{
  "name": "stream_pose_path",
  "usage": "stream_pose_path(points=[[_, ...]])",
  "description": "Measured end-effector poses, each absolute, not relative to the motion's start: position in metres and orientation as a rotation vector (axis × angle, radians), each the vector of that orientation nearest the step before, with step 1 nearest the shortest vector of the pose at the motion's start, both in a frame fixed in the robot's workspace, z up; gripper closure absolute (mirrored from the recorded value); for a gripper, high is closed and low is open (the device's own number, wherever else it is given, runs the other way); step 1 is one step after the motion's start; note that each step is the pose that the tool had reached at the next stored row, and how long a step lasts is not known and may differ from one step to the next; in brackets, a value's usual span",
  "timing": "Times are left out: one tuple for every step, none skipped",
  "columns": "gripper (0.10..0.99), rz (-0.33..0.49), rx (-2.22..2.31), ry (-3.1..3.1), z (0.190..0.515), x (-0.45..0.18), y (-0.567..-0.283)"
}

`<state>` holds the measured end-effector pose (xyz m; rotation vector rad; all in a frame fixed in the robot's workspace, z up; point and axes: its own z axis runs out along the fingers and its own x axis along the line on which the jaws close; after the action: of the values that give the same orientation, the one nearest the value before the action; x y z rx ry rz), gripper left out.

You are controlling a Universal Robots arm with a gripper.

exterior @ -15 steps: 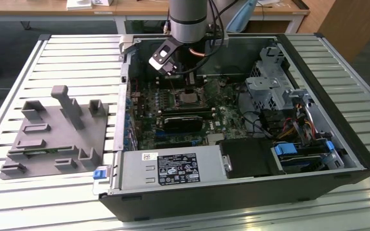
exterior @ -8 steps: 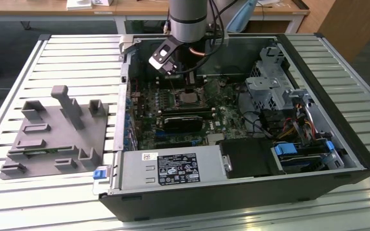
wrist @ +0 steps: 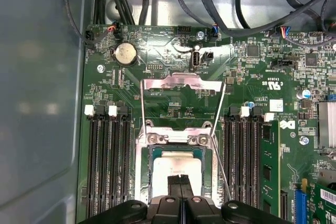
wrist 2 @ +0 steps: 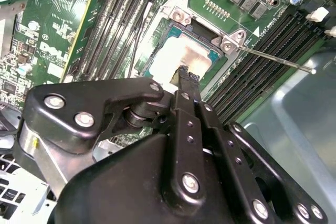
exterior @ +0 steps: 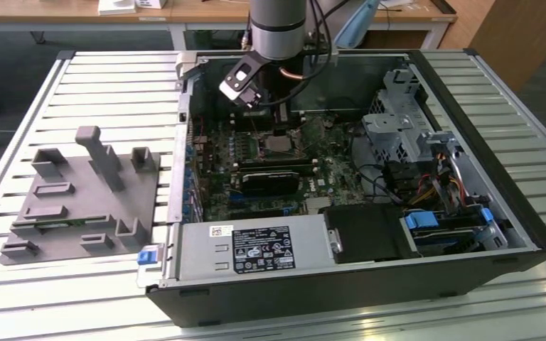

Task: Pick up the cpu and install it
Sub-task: 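Close the cpu cover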

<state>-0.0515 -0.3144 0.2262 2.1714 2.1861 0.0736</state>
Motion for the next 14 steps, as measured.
stream_pose_path(points=[[0.980,0.074,2.171,2.186,0.227,-0.051,-0.314],[0.980,0.074,2.171,2.186,0.228,-0.051,-0.314],[0.980,0.074,2.172,2.186,0.230,-0.052,-0.314],[0.980,0.074,2.172,2.186,0.233,-0.052,-0.314],[0.980,0.074,2.172,2.186,0.237,-0.052,-0.314],[0.980,0.074,2.172,2.186,0.241,-0.052,-0.314],[0.980,0.074,2.172,2.186,0.246,-0.052,-0.314],[0.980,0.074,2.172,2.186,0.250,-0.052,-0.314],[0.980,0.074,2.172,2.186,0.255,-0.052,-0.314],[0.980,0.074,2.172,2.186,0.259,-0.052,-0.314],[0.980,0.074,2.172,2.186,0.264,-0.052,-0.314],[0.980,0.074,2.172,2.186,0.268,-0.052,-0.314],[0.980,0.074,2.172,2.186,0.271,-0.052,-0.314],[0.980,0.074,2.172,2.186,0.273,-0.052,-0.314]])
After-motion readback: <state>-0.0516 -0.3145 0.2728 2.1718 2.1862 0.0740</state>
